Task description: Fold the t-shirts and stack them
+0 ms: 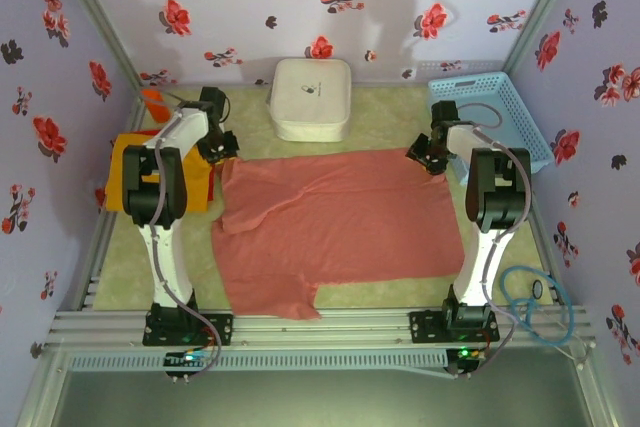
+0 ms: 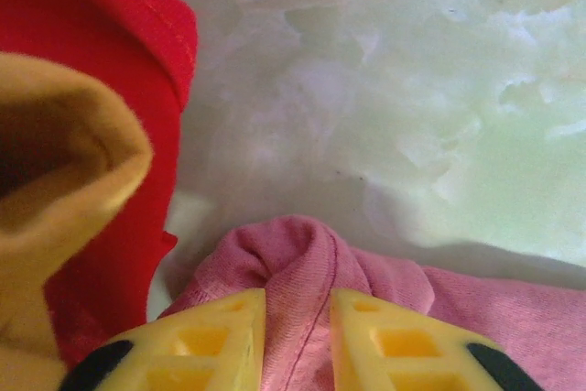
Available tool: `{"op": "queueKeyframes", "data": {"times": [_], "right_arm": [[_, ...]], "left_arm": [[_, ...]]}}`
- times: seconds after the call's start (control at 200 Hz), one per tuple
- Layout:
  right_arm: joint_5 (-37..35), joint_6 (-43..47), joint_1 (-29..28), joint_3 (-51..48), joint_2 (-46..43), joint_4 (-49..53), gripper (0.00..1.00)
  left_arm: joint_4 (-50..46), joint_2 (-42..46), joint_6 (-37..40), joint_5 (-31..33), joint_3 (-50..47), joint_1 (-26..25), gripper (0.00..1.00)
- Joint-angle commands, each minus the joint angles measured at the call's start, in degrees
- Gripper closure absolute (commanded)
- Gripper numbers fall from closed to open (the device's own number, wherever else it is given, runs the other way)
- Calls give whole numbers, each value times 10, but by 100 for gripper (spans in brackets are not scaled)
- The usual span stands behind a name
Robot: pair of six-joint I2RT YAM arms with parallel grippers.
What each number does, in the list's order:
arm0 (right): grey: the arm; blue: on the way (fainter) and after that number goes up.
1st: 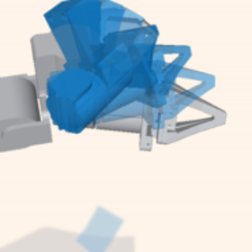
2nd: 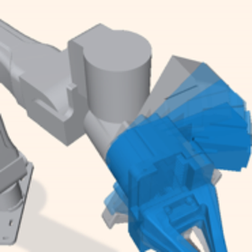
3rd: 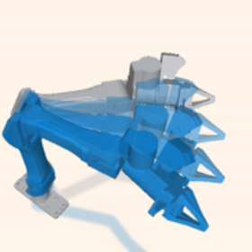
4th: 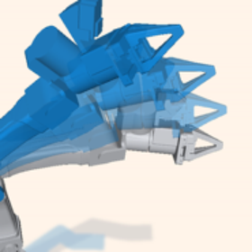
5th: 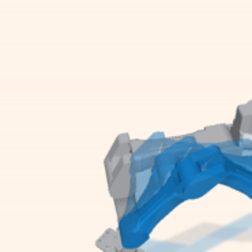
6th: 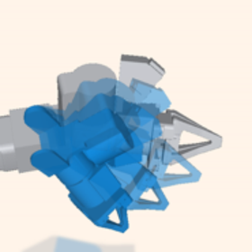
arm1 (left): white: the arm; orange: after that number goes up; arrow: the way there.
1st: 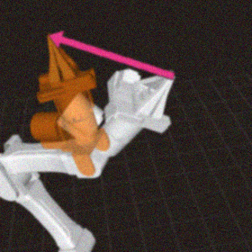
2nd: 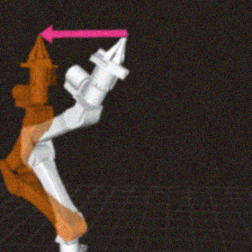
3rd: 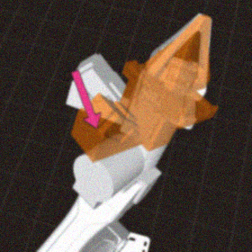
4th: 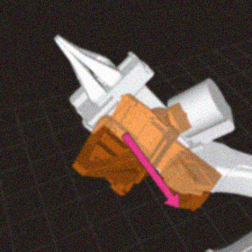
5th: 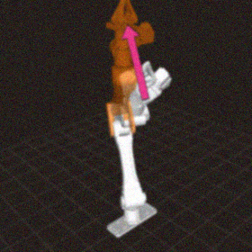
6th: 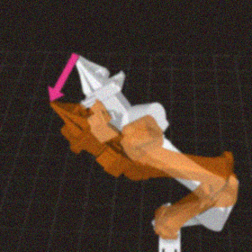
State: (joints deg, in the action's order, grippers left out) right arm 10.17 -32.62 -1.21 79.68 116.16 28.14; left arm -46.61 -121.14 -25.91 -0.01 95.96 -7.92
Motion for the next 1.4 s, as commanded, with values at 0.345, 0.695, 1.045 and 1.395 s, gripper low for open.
{"op": "queueKeyframes", "data": {"times": [0.345, 0.695, 1.045, 1.395], "right_arm": [[-26, -43, 19, -37, 1, -11, 61], [-51, -68, 31, -61, -14, -17, 70], [-76, -76, 38, -79, -32, -22, 75], [-61, -49, 39, -85, -55, -37, 70]], "left_arm": [[31, 6, -20, 0, -35, -10, 70], [17, 35, -23, 41, -26, 3, 100], [-10, 101, -40, 86, -46, 23, 100], [-22, 94, -34, 91, -29, 24, 76]]}}
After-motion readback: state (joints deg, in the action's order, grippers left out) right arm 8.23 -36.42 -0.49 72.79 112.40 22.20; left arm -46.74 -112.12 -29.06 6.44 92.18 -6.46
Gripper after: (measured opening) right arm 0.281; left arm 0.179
